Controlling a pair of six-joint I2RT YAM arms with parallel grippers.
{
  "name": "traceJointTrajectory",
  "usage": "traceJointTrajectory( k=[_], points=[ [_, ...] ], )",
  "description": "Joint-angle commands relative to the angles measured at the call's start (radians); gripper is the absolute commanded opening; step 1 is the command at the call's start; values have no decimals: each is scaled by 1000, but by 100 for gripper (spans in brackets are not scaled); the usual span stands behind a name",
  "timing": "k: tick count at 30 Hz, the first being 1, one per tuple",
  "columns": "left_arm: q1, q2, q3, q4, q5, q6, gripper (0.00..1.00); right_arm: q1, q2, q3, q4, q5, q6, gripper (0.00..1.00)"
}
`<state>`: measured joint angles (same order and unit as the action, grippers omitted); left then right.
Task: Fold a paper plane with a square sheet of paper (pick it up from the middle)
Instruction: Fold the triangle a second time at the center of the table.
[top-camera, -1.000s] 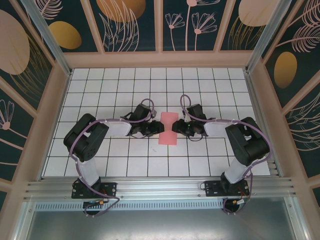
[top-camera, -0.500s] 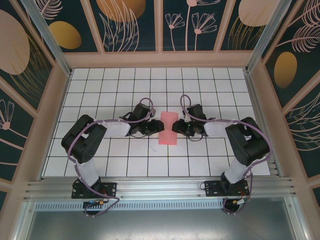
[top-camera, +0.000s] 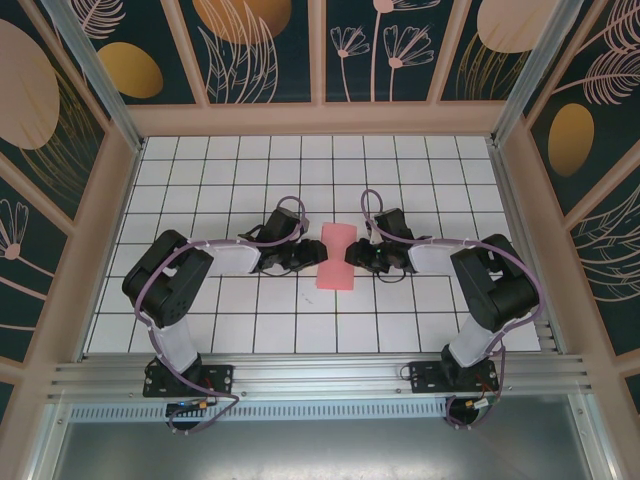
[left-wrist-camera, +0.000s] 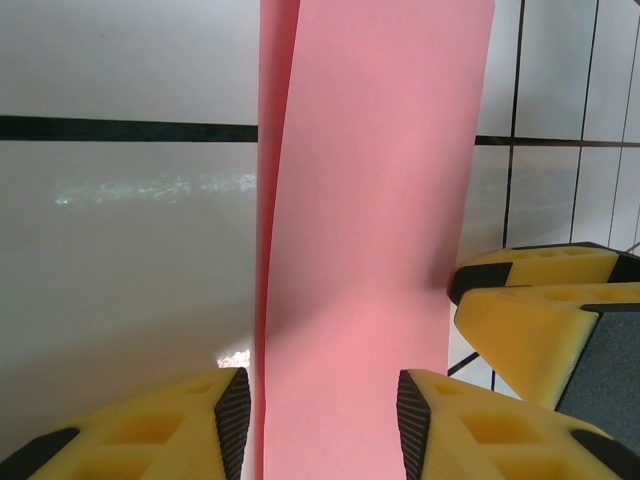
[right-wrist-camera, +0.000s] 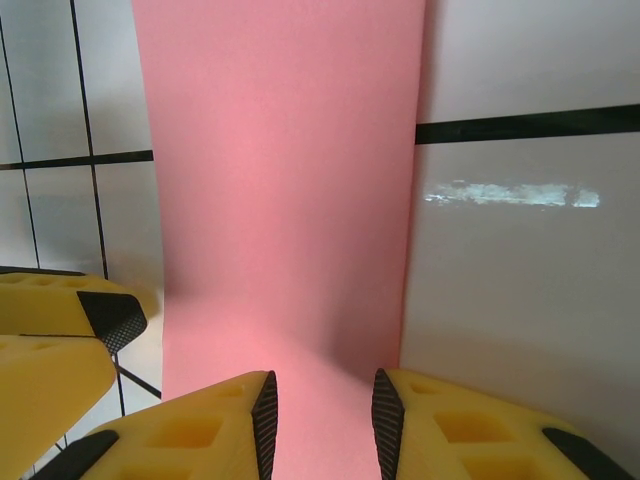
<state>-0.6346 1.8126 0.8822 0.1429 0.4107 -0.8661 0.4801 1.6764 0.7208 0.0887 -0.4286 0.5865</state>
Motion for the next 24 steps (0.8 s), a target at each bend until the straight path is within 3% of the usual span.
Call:
traceJointTrajectory(
  k=[1,24],
  points=[
    [-5,-8,-13,-39,10,8,46,-8,30,-37,-37,43,7,34],
    [-19,24,13,-61,100,26,43,-11,35,-40,-31,35,7,34]
  ],
)
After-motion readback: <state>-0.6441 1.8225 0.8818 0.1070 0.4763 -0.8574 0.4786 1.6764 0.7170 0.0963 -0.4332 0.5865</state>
